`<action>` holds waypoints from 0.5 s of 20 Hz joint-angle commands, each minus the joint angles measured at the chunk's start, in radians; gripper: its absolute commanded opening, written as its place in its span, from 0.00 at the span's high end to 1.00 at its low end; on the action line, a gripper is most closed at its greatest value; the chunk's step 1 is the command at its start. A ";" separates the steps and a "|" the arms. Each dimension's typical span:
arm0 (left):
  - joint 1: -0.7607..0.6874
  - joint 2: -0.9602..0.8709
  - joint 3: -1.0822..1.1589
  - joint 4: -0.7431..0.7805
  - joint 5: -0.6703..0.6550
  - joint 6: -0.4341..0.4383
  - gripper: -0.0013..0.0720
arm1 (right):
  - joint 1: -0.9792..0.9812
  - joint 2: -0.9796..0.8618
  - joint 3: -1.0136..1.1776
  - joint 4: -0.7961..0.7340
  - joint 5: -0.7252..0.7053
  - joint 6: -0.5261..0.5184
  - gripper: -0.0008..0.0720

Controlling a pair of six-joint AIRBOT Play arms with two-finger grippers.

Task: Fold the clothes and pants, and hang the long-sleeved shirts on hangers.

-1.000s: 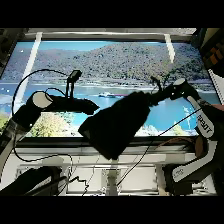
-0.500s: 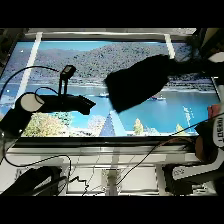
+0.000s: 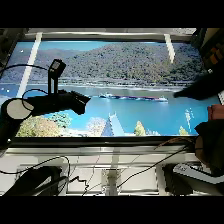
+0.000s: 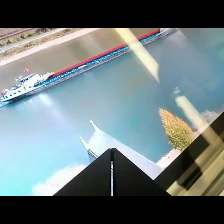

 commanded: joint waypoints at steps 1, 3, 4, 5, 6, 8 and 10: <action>0.001 0.014 0.001 0.004 0.008 0.000 0.97 | -0.228 0.139 0.002 -0.237 0.032 0.187 0.94; 0.001 0.016 0.001 0.004 0.008 0.000 0.97 | -0.342 0.216 0.002 -0.378 0.045 0.279 0.94; 0.000 0.016 0.001 0.004 0.007 -0.001 0.97 | -0.396 0.251 0.002 -0.458 0.055 0.314 0.94; 0.000 0.016 0.001 0.003 0.007 -0.001 0.97 | -0.436 0.277 0.002 -0.538 0.071 0.344 0.94; 0.000 0.016 0.001 0.003 0.007 -0.001 0.97 | -0.471 0.297 0.002 -0.617 0.083 0.369 0.94; 0.000 0.016 0.001 0.003 0.007 -0.001 0.97 | -0.531 0.323 0.002 -0.747 0.081 0.381 0.94; 0.000 0.016 0.001 0.003 0.007 -0.001 0.97 | -0.588 0.327 0.002 -0.815 0.075 0.382 0.94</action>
